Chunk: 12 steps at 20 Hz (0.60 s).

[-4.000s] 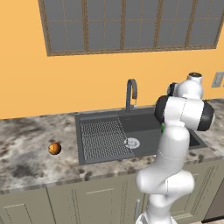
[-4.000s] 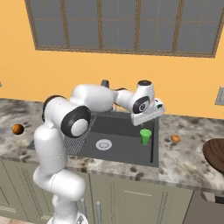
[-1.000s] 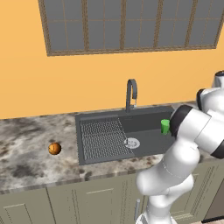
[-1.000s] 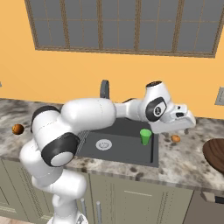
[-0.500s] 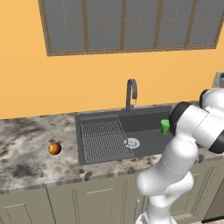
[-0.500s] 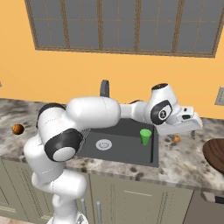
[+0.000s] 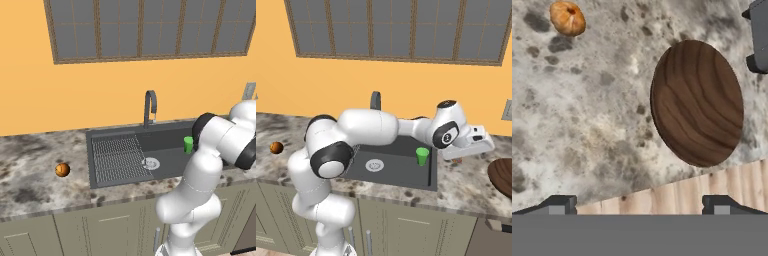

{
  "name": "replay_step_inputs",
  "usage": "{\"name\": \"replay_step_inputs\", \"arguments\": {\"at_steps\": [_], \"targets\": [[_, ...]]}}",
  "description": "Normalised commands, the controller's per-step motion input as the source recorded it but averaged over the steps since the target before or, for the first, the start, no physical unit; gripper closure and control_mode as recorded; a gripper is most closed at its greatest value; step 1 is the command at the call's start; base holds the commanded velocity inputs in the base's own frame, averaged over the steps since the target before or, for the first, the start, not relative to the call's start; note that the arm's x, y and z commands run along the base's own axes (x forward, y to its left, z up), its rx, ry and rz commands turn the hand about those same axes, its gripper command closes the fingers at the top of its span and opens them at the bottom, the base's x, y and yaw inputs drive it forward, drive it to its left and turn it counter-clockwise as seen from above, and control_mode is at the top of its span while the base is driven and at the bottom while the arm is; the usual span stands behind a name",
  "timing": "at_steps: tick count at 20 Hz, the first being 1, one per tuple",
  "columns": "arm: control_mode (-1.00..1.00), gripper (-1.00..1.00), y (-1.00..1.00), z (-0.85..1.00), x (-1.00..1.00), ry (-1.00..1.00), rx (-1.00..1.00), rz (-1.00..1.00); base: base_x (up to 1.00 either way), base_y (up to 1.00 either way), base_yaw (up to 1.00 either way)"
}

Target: Remove the orange and tangerine from the sink. Then move the bowl and cup from the counter to the sink for washing.

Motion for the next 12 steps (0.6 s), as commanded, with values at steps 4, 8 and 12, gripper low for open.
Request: {"name": "replay_step_inputs", "arguments": {"at_steps": [4, 8, 12], "targets": [[-1.0, -1.0, -0.06, -0.14, -0.02, 0.0, 0.04, 0.18, 0.0, 0.0, 0.0], [-1.0, -1.0, -0.06, -0.14, 0.0, 0.0, 0.0, 0.18, 0.0, 0.0, 0.0], [-1.0, -1.0, -0.11, -0.13, 0.04, 0.0, 0.0, 0.08, 0.0, 0.0, 0.0]]}}
